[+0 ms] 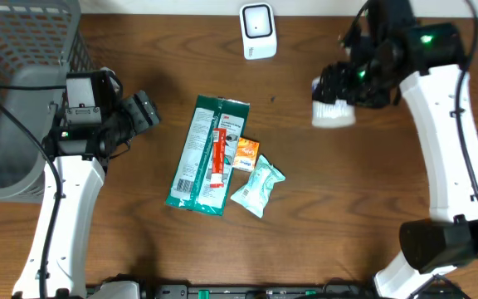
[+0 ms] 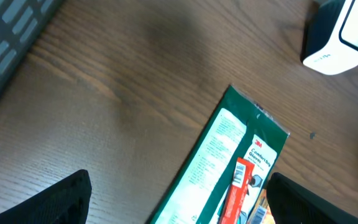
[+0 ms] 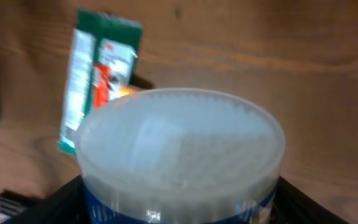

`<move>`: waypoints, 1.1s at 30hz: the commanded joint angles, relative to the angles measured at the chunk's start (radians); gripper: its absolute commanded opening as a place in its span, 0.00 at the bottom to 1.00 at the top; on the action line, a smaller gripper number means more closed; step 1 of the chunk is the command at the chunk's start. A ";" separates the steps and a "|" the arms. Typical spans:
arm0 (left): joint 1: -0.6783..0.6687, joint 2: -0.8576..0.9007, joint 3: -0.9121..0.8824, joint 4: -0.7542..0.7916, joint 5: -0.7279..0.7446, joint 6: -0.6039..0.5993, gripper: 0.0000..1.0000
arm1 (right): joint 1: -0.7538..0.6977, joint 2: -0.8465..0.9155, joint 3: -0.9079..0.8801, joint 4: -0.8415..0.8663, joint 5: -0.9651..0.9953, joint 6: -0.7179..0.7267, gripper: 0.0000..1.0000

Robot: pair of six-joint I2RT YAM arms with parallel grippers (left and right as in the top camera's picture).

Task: Scan the item barcode
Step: 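Present the swab tub to the scanner with the right gripper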

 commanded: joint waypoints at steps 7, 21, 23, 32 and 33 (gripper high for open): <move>0.004 -0.005 0.020 0.001 -0.010 0.013 0.88 | 0.008 0.367 0.552 -0.053 -0.159 0.108 0.46; 0.004 -0.005 0.020 0.001 -0.010 0.013 0.88 | 0.142 0.724 0.584 0.906 -0.187 0.746 0.54; 0.004 -0.005 0.020 0.001 -0.010 0.013 0.88 | 0.164 0.778 0.584 0.977 -0.095 0.826 0.52; 0.004 -0.005 0.020 0.001 -0.010 0.013 0.88 | 0.158 0.869 0.582 1.007 0.121 1.073 0.49; 0.004 -0.005 0.020 0.001 -0.010 0.013 0.88 | 0.154 0.869 0.582 1.011 0.137 1.091 0.49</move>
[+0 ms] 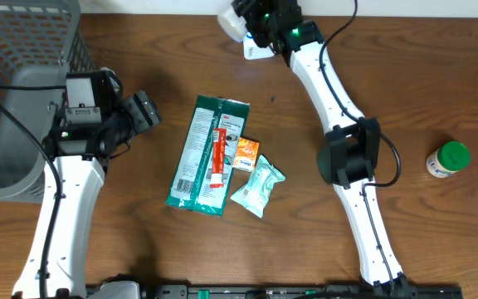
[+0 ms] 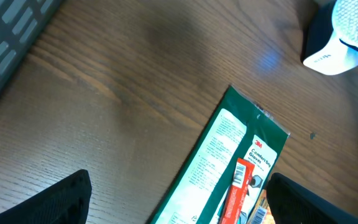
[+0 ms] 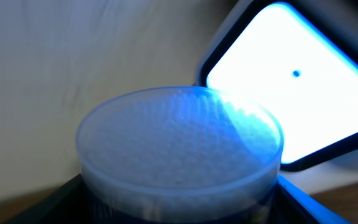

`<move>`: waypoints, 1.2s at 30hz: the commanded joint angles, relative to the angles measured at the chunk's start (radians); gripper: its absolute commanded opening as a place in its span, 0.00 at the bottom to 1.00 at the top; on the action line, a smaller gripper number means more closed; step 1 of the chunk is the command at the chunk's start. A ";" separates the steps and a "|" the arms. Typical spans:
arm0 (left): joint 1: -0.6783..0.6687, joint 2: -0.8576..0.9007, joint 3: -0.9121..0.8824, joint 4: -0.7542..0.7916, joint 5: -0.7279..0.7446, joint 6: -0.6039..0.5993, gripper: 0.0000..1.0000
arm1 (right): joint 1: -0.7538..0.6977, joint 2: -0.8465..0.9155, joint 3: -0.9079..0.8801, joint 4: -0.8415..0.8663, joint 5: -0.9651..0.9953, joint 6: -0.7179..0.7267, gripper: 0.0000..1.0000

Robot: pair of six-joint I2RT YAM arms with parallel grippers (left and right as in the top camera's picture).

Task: Scan the item barcode
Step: 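Present the swab tub to the scanner with the right gripper, then carry the swab tub right and set it beside the jar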

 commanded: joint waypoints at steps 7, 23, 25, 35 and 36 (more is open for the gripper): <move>0.004 -0.006 0.020 0.001 -0.010 0.013 0.88 | -0.021 -0.014 0.016 -0.006 0.140 0.180 0.50; 0.004 -0.006 0.020 0.001 -0.010 0.013 0.88 | -0.003 -0.014 0.016 -0.045 0.128 0.230 0.54; 0.004 -0.006 0.020 0.001 -0.010 0.013 0.88 | -0.003 -0.014 0.016 -0.045 0.128 0.230 0.54; 0.004 -0.006 0.020 0.001 -0.010 0.013 0.88 | -0.028 -0.098 0.016 -0.006 0.076 0.011 0.50; 0.004 -0.006 0.020 0.001 -0.010 0.013 0.88 | -0.034 -0.129 0.016 -0.044 0.076 -0.040 0.50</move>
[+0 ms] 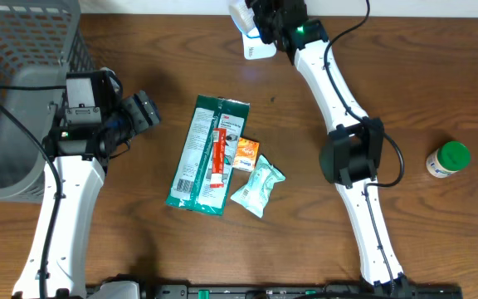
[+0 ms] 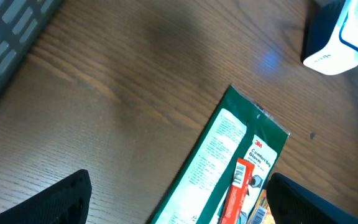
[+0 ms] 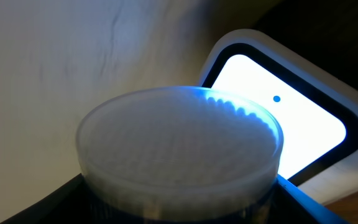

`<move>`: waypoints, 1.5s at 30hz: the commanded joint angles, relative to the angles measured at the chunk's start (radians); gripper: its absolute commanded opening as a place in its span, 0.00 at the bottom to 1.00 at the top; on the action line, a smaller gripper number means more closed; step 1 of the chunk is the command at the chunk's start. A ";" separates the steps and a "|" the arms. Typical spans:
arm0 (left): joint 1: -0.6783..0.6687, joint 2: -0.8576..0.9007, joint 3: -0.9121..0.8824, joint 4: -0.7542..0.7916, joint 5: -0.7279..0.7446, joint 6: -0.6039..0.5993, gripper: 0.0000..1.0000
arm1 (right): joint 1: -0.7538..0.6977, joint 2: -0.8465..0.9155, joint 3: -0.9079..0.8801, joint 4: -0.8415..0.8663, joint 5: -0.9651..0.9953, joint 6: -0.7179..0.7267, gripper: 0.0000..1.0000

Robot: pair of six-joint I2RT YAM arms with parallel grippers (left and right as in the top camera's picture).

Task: Scan the item barcode
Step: 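Carry the swab tub right and set it beside the jar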

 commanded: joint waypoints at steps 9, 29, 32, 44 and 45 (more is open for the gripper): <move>0.004 -0.005 0.020 0.001 -0.010 0.013 0.88 | -0.156 -0.455 0.016 -0.529 -0.207 -0.691 0.51; 0.004 -0.005 0.020 0.001 -0.010 0.013 0.88 | -0.448 -0.635 -0.373 -1.136 0.073 -1.213 0.54; 0.004 -0.005 0.020 0.001 -0.010 0.013 0.88 | -0.463 -0.635 -0.518 -1.082 0.142 -1.214 0.54; 0.004 -0.005 0.020 0.001 -0.010 0.013 0.88 | -0.469 -0.635 -0.988 -0.697 0.329 -1.349 0.57; 0.004 -0.005 0.020 0.001 -0.010 0.013 0.88 | -0.469 -0.635 -1.012 -0.674 0.343 -1.349 0.59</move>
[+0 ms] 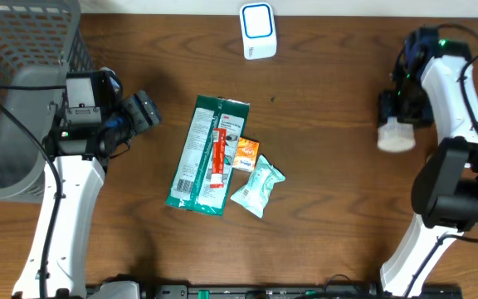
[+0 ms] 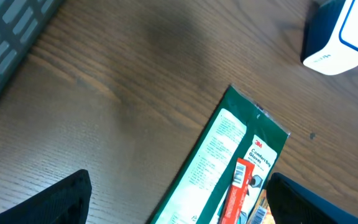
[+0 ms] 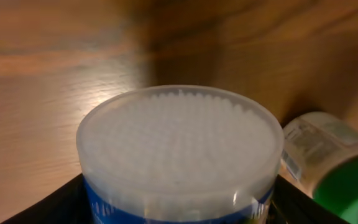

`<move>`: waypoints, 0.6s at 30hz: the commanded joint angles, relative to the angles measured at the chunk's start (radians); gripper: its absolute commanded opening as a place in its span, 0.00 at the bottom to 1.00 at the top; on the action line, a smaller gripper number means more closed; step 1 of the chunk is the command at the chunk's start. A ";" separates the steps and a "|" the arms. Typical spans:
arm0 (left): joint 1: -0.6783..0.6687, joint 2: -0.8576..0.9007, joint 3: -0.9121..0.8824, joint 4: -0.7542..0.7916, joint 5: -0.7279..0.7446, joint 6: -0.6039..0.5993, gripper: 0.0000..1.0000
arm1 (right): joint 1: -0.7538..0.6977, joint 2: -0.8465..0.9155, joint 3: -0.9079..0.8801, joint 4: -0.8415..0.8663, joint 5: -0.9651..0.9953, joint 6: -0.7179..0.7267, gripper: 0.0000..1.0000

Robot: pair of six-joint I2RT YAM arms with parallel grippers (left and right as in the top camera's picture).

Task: Scan the item barcode
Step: 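Carry the swab tub right and set it beside the jar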

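A round clear tub of cotton swabs with a blue band sits between the fingers of my right gripper, which is shut on it. In the overhead view the tub hangs over the right side of the table, far from the white barcode scanner at the back middle. My left gripper stands open and empty at the left, above the table. Its wrist view shows the scanner and a green package.
A grey wire basket fills the far left. The green package, a small orange packet and a teal packet lie mid-table. A green-capped bottle lies just right of the tub.
My right gripper, still shut on the swab tub, has moved from in front of the scanner to the right side of the table beside the green-capped bottle. The left arm has not moved.
My right gripper first held the tub over the table to the right of the scanner. It then held the tub at the scanner's lit window, bathed in blue light, at two moments. Now the tub is back on the right side.
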 commanded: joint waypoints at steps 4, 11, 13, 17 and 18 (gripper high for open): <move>0.004 -0.005 0.020 0.000 -0.010 0.013 0.88 | -0.004 -0.005 -0.107 0.076 0.089 -0.042 0.96; 0.004 -0.005 0.020 0.000 -0.010 0.013 0.88 | -0.004 -0.005 -0.100 0.052 0.090 -0.043 0.99; 0.004 -0.005 0.020 0.000 -0.010 0.013 0.88 | -0.004 -0.005 -0.084 0.044 0.093 -0.043 0.99; 0.004 -0.005 0.020 0.000 -0.010 0.013 0.88 | -0.004 -0.005 0.028 -0.044 0.093 -0.043 0.99; 0.004 -0.005 0.020 0.000 -0.010 0.013 0.88 | -0.004 -0.005 0.049 -0.058 0.092 -0.043 0.99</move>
